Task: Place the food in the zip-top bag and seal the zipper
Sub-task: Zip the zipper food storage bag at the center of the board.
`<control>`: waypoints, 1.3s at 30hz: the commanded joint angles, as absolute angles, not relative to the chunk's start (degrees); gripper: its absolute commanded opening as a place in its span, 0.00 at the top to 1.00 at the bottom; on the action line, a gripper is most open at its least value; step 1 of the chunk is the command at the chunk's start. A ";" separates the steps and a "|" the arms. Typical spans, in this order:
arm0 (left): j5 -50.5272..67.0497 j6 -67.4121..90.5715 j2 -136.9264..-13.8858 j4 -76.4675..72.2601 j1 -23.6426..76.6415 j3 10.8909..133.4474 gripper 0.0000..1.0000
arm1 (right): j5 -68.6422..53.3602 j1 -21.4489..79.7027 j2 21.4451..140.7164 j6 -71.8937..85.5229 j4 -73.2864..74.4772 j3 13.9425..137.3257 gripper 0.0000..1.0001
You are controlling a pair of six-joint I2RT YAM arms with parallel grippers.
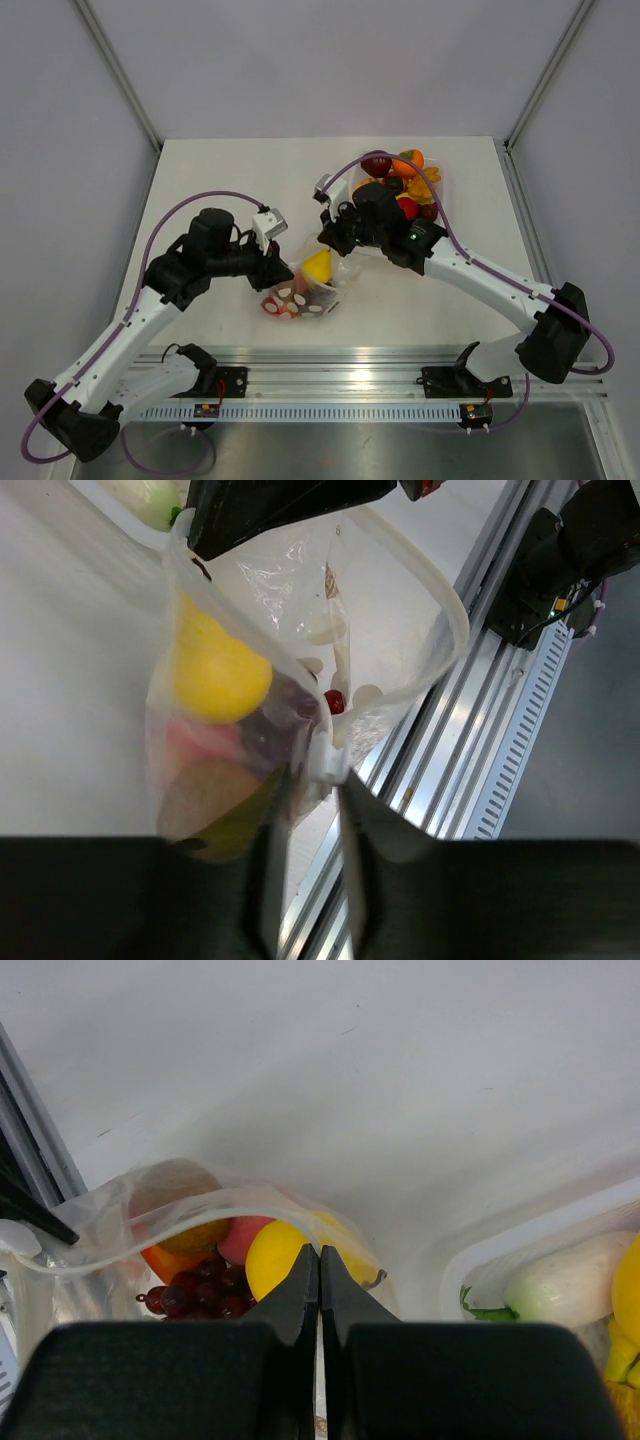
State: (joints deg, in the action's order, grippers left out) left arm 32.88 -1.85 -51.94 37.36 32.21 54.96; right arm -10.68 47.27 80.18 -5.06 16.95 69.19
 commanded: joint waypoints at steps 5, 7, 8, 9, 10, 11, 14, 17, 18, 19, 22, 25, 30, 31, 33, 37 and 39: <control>32.35 -0.26 -51.94 32.96 32.08 55.55 1.00 | -12.57 46.58 77.70 -4.48 15.20 70.40 1.00; 32.08 -0.35 -51.68 32.35 32.08 55.98 1.00 | -13.62 46.58 76.12 -5.09 17.04 71.19 0.88; 32.25 -0.26 -51.33 32.17 32.08 56.25 1.00 | -13.88 46.67 75.50 -5.71 17.75 71.54 0.75; 32.43 -0.26 -51.07 31.91 32.08 56.34 1.00 | -14.23 46.67 74.19 -6.15 18.88 71.80 0.35; 32.69 -0.35 -50.89 31.56 32.08 56.60 1.00 | -15.11 46.58 73.66 -6.67 19.51 72.59 0.25; 32.78 -0.26 -50.54 31.55 32.08 56.86 1.00 | -15.81 46.67 72.78 -7.64 20.12 73.21 0.24; 32.78 -0.70 -50.45 31.38 32.08 57.74 1.00 | -18.62 46.67 72.42 -10.09 23.55 76.37 0.29; 32.78 -1.05 -50.54 31.20 32.08 58.27 1.00 | -23.89 46.93 73.56 -13.43 25.49 78.92 0.37; 32.87 -0.97 -50.54 30.94 32.08 58.36 1.00 | -25.65 47.02 73.91 -14.23 25.31 79.19 0.37; 32.70 -1.05 -50.71 30.85 32.08 58.45 1.00 | -25.92 47.37 74.18 -15.46 24.96 79.45 0.37; 32.17 -0.79 -50.98 30.67 31.99 58.71 1.00 | -27.16 47.90 75.84 -17.74 25.92 80.59 0.36; 32.17 -0.62 -51.77 30.94 31.99 59.24 1.00 | -30.84 48.25 77.60 -20.02 27.25 81.30 0.35; 32.69 -0.62 -52.56 30.67 31.99 59.59 1.00 | -34.27 49.57 78.92 -21.71 25.84 80.68 0.35; 32.87 -0.70 -52.65 30.67 31.99 59.68 1.00 | -34.19 49.74 79.80 -22.06 26.10 81.03 0.36; 32.96 -0.79 -52.73 30.76 31.99 60.03 1.00 | -34.89 50.01 80.59 -22.59 26.98 81.91 0.36; 33.31 -1.23 -53.00 31.11 31.99 60.55 1.00 | -36.30 50.19 81.56 -23.20 25.93 82.18 0.36; 33.31 -1.32 -53.00 31.38 31.99 60.56 1.00 | -36.82 50.19 82.00 -23.64 25.58 82.35 0.35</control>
State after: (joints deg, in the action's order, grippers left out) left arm 32.32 -0.99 -53.08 34.76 32.21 57.41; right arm -34.13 49.63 81.49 -21.78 26.44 79.50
